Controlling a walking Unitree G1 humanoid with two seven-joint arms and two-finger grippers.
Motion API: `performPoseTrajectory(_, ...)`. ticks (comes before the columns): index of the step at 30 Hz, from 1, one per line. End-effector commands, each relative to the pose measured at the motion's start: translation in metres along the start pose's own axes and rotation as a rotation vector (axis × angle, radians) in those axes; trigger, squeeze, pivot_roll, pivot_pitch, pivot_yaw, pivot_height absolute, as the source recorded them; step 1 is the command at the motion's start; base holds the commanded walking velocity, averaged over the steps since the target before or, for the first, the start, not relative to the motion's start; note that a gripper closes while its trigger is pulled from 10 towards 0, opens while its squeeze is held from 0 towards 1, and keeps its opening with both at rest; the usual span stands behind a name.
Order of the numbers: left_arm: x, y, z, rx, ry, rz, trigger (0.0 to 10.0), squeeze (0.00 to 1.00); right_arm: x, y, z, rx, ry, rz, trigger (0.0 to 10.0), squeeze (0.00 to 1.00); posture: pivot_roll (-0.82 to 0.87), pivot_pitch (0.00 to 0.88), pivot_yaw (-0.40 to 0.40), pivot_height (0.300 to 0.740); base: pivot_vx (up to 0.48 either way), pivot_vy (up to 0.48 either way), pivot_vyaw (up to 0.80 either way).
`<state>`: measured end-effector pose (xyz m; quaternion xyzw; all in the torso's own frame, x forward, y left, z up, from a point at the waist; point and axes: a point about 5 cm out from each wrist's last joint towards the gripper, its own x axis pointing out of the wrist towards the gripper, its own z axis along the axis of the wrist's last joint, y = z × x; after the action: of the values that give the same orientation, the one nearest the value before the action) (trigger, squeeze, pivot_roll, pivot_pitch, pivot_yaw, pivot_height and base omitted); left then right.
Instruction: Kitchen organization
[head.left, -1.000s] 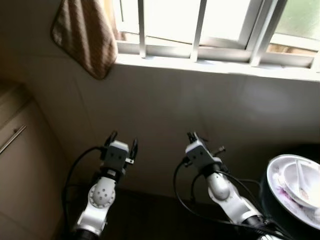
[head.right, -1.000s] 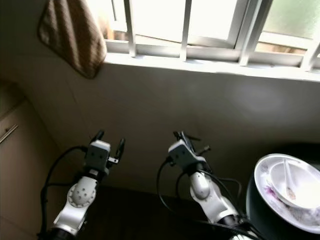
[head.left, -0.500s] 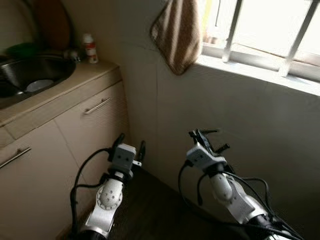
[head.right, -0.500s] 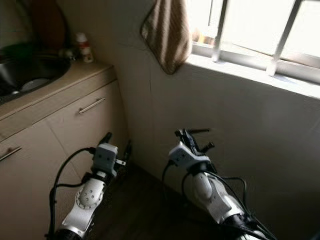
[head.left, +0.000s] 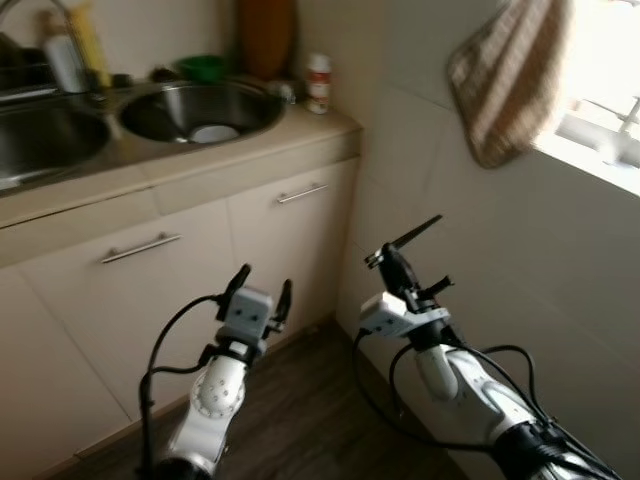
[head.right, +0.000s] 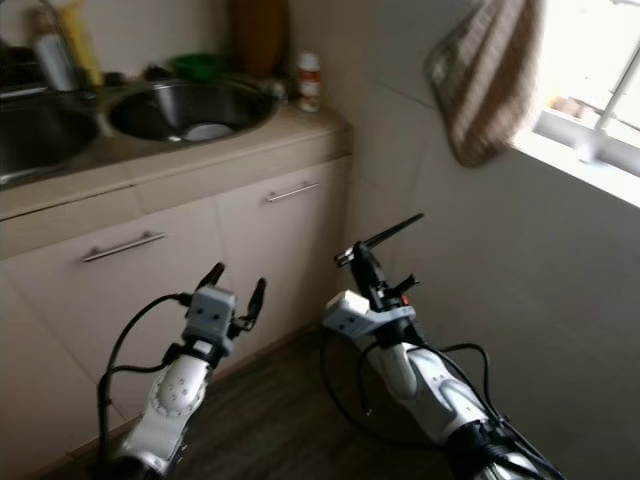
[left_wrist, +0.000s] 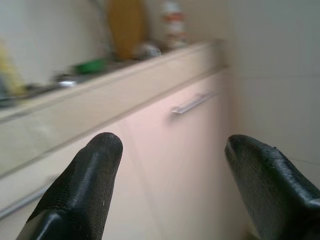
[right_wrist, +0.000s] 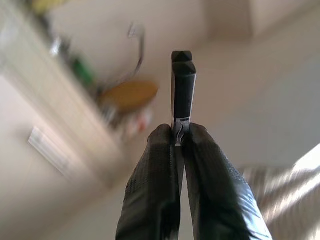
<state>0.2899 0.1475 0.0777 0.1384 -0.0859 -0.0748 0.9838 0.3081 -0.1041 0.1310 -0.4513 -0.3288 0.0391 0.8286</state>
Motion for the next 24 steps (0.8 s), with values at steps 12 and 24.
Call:
performPoseTrajectory(12,0.0,-0.01,0.001,-0.018,-0.005,-0.015,10.0,0.0,0.008,-0.02,0.003,-0.022,-0.074,-0.153,0.0,0.0,0.07,0.0,-0.044,0.74,0.0,0.0,0.8)
performPoseTrajectory(24,0.001,-0.008,0.001,-0.02,-0.009,-0.007,10.0,0.0,0.01,-0.021,-0.001,-0.005,-0.035,-0.19,10.0,0.0,0.07,0.0,-0.042,0.74,0.0,0.0,0.61)
